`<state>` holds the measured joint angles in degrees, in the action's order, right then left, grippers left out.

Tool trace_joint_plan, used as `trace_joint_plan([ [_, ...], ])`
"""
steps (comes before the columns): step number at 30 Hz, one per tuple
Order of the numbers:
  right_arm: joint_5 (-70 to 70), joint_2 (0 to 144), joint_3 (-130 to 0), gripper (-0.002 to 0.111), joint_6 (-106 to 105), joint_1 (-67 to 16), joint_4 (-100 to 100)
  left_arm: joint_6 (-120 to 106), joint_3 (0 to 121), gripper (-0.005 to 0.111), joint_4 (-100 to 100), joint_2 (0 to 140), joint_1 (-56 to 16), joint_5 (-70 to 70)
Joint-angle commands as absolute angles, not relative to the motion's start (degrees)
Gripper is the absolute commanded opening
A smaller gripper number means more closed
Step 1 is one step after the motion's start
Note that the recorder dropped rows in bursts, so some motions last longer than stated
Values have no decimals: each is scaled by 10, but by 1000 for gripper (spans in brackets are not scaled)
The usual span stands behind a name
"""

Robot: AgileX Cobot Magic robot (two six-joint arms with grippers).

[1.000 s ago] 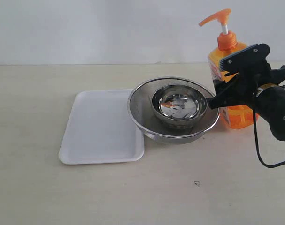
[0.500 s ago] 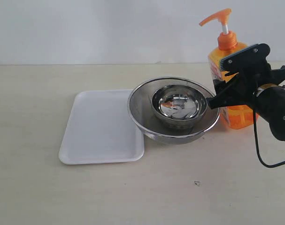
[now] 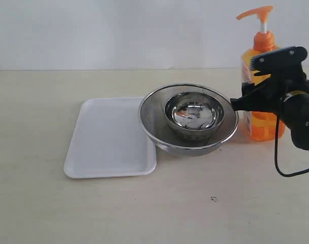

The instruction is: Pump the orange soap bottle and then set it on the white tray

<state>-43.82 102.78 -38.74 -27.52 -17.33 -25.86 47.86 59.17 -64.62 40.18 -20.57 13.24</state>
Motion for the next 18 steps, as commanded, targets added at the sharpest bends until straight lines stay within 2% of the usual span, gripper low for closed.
trace_joint_plan([
  [1,-485,1024,-391,0,-295,-172,-309,477,590,5,-643,398,-204,139],
  [18,-469,1009,-391,0,-211,-171,-234,477,590,5,-643,398,-204,139],
])
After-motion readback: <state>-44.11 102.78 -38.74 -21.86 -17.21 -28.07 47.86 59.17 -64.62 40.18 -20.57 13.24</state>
